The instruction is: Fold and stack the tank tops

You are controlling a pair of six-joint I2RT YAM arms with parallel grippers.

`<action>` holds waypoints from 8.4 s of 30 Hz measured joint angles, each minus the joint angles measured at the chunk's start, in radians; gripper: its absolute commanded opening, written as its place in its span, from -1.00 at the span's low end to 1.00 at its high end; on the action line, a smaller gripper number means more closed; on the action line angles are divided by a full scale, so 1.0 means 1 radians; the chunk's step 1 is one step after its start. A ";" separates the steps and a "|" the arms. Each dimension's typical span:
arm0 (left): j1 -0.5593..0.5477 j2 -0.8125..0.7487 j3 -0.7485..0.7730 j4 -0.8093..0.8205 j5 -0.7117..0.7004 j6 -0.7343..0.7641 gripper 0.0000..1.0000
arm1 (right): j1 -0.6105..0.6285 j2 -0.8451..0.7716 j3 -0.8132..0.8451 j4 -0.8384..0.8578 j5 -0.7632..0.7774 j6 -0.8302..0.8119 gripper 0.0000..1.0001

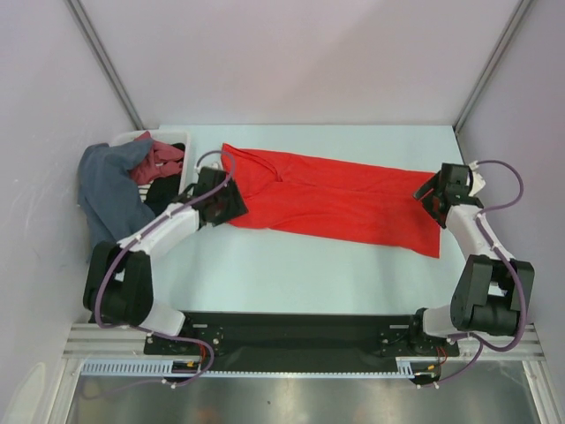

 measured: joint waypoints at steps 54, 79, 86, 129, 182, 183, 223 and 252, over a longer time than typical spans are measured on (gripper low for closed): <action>0.113 0.914 0.980 -0.100 0.161 -0.136 -0.10 | 0.021 -0.089 -0.310 -0.079 0.029 0.040 0.30; 0.184 0.969 1.156 -0.223 0.184 -0.089 -0.05 | 0.858 -0.158 -0.285 -0.216 -0.063 0.202 -1.00; 0.184 0.973 1.166 -0.235 0.187 -0.081 -0.05 | 1.361 0.153 -0.063 -0.264 -0.117 0.310 -0.92; 0.013 0.404 0.255 0.070 0.203 -0.040 0.60 | 0.455 0.967 1.099 -0.257 -0.352 -0.346 0.36; -0.008 1.067 1.246 -0.167 0.176 0.066 0.40 | 0.368 1.056 1.142 -0.081 -0.356 -0.132 0.05; 0.009 1.064 1.253 -0.160 0.188 0.069 0.99 | 0.373 1.057 1.156 -0.092 -0.356 -0.133 0.19; -0.541 -0.468 -0.552 -0.052 0.023 -0.162 0.79 | 0.878 -0.338 -0.282 -0.418 -0.011 0.185 0.18; -0.836 -0.481 -0.624 -0.068 -0.019 -0.478 0.29 | 1.014 -0.423 -0.440 -0.510 -0.046 0.352 -0.35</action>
